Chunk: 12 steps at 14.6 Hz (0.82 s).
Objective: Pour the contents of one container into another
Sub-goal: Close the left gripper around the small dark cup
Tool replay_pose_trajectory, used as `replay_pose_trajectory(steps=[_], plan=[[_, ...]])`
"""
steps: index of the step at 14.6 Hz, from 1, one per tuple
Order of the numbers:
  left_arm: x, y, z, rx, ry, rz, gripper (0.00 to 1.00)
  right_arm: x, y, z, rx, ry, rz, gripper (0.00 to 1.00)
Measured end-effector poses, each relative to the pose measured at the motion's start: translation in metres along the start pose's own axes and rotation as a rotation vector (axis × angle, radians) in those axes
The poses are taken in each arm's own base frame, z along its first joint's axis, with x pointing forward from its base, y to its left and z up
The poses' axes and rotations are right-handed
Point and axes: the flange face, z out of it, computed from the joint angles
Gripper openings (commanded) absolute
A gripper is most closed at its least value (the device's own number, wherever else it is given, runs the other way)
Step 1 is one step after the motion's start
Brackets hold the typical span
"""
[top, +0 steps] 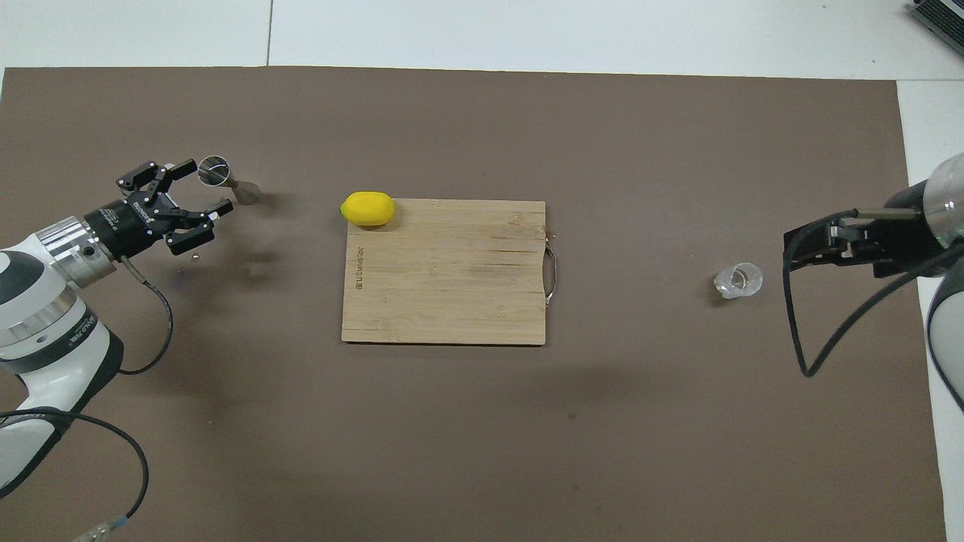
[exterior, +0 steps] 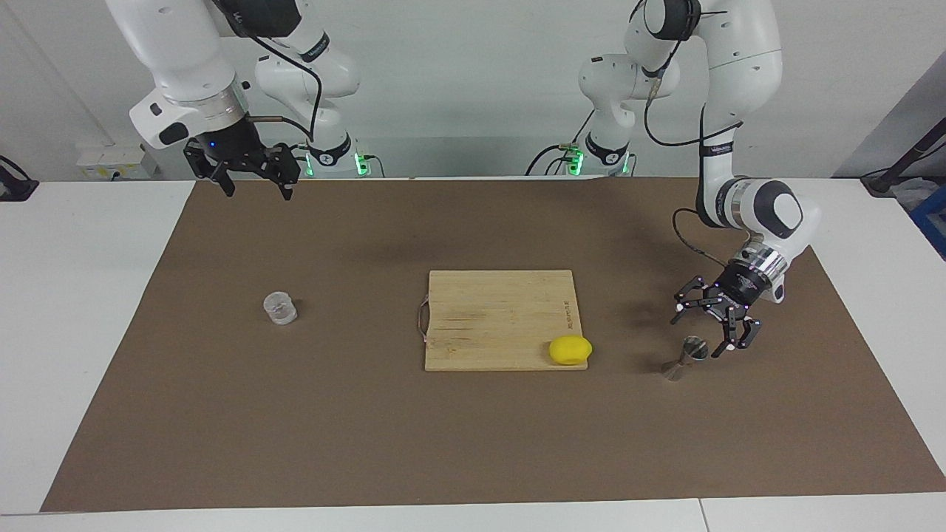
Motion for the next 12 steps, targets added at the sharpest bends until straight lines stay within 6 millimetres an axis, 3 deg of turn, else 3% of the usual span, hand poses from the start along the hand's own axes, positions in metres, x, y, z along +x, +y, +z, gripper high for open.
replay_pose_trajectory(steps=[12], plan=[[-0.0006,-0.0034,0.0087,-0.031,0.003,-0.013,0.87,0.0014,0.0080,0.0001,0.001,0.000,0.015,1.00]])
